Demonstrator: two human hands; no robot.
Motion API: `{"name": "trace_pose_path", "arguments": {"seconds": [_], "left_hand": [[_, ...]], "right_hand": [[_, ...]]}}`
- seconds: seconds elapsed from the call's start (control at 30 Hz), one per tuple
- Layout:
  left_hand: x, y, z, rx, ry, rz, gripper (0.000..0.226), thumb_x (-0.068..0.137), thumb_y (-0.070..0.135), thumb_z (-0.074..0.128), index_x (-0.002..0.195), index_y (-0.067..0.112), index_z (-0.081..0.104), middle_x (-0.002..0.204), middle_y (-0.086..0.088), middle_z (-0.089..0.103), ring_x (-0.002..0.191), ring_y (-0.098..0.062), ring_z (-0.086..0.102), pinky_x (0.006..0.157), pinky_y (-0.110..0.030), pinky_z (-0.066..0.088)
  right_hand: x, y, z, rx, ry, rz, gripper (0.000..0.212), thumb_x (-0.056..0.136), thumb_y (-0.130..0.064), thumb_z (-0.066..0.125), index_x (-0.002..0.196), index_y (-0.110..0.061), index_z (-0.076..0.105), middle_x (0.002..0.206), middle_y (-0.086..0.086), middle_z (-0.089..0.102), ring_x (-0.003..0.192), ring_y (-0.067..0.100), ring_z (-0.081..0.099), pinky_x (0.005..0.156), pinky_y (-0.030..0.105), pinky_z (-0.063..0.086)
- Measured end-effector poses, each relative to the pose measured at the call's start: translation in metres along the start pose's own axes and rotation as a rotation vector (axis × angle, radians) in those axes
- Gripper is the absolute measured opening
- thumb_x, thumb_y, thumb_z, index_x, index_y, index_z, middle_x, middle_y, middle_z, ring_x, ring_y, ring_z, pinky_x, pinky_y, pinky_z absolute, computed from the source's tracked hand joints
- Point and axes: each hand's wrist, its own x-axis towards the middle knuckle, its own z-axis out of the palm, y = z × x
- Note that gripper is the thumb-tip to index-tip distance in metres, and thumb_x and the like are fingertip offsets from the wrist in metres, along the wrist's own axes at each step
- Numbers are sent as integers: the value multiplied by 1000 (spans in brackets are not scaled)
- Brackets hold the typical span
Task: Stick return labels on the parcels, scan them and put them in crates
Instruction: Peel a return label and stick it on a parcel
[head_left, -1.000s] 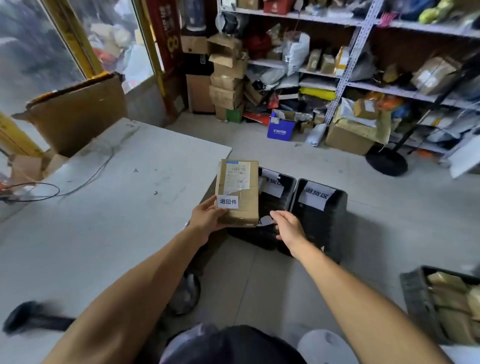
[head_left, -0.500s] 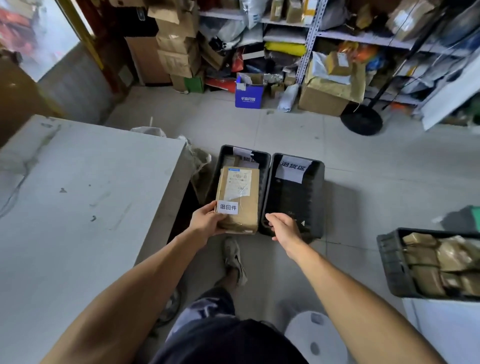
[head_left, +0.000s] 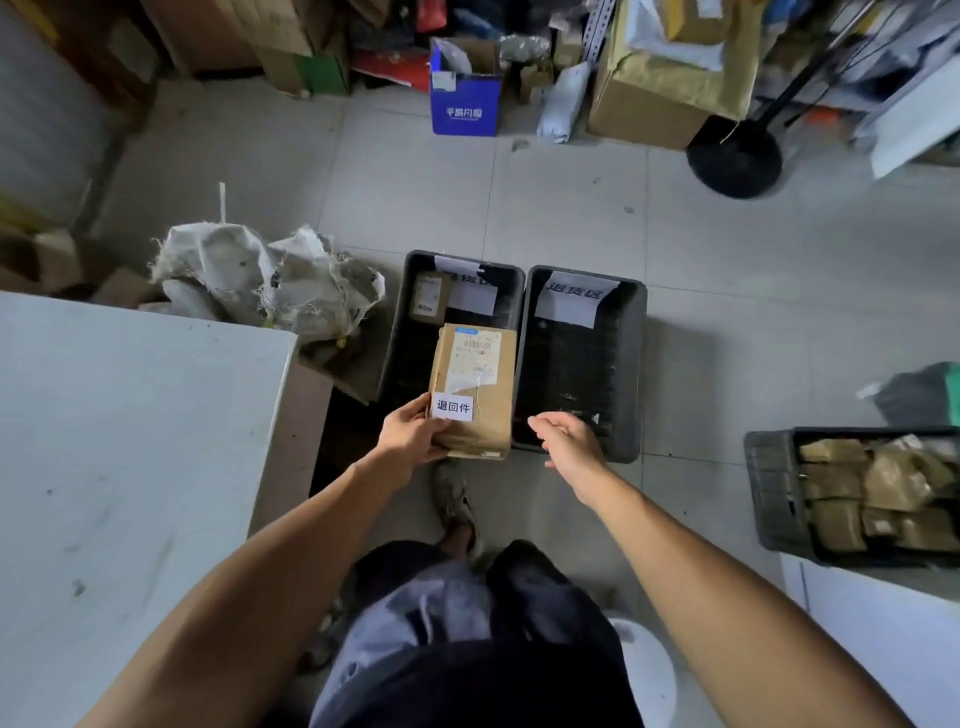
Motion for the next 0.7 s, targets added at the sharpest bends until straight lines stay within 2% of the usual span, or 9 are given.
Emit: {"name": "trace_pose_path", "arguments": {"seconds": [0.1,0.2,0.33,0.43,0.5,0.57,0.7], "left_hand": [[32,11,8,15,4,-41,65,92,0,68,150,20,48,134,-7,64,118,-30,64,63,-31,62],[73,18,14,14,10,-67,63,92,1,67,149,21,50,131,-5,66,114,-26,66,65,-31,62],[151,16,24,-17,50,-103,60,93,0,66,147,22,52,126,-3,69,109,-21,67,80,-41,62],[230,8,31,-51,68,-123,60,93,0,66,147,22,52,127,-2,69,113,-22,66,87,-46,60],[284,1,36,-73,66,-125,60,94,-1,64,147,22,51,128,-3,69,115,-23,65,84,-44,61],[336,-8,43,-93,69,-121,58,94,-2,63,146,21,52,126,-3,69,111,-20,66,77,-40,62],[434,-25,54,-118,63,-105,56,94,-4,61,144,20,54,121,-4,71,100,-16,67,67,-36,63]], "right_hand": [[28,-6,0,-25,-25,53,27,95,-37,65,116,-19,66,103,-5,65,97,13,60,91,37,53],[69,-7,4,-40,-40,113,29,94,-37,67,117,-18,67,107,-2,67,95,12,60,92,37,52],[151,2,23,-48,-67,184,30,94,-37,68,116,-16,69,106,0,69,87,11,60,87,37,54],[234,13,50,-33,-84,201,39,91,-41,70,121,-16,66,109,1,70,88,11,62,85,37,56],[290,23,71,-8,-111,200,46,91,-43,70,128,-17,61,102,-5,67,85,9,62,78,33,57],[342,36,90,8,-136,180,56,91,-45,70,138,-21,54,104,-7,63,91,11,62,76,31,57],[439,68,124,15,-151,198,70,90,-51,70,150,-27,43,134,1,53,109,16,59,84,32,59]]}}
